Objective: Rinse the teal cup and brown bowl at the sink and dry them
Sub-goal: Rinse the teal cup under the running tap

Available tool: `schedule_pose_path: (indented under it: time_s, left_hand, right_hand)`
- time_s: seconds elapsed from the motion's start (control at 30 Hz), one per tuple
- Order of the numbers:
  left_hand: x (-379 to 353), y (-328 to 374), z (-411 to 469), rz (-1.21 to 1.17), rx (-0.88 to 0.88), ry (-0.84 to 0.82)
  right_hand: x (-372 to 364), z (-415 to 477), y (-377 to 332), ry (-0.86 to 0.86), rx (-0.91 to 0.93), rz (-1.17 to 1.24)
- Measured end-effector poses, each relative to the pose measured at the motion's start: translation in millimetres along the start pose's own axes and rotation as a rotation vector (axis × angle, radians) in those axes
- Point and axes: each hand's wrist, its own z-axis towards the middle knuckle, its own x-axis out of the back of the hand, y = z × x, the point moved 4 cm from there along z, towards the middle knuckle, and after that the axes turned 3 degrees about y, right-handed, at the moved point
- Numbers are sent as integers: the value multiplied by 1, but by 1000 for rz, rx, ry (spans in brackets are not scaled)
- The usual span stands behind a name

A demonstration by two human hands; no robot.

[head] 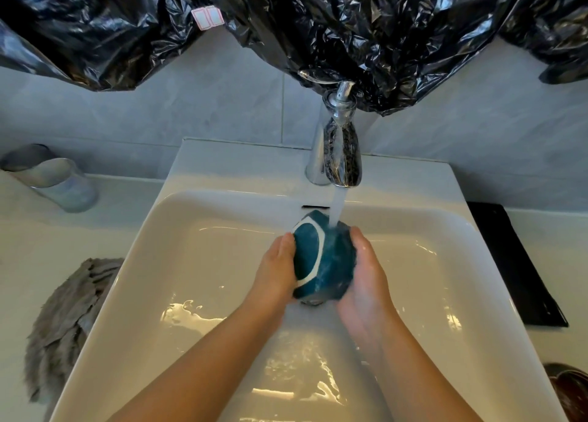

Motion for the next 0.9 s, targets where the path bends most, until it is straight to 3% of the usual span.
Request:
schedule_pose_path:
  time_s: [0.1,0.33,0.43,0.6,0.73,0.9]
  left_hand:
    - [-7,1,-7,-164,129,-113]
    - [-6,17,-11,254,-404,-196]
    - [-9,15,-11,56,-211,-242]
    - [-17,11,-14,-432,120,-345]
    - [-13,9,-11,-629,255,-418]
    - [-10,5,-9,-422,236,-383]
  right_hand:
    - [3,0,-1,-103,75,3]
    - [3,9,-5,-149,-13,94]
    - [2,4,-9,-188,64,17]
    - [-2,-13,-18,-252,522,-554]
    - [1,-16,-19,-214,808,-906]
    - [7,-11,-27,-103,718,-686]
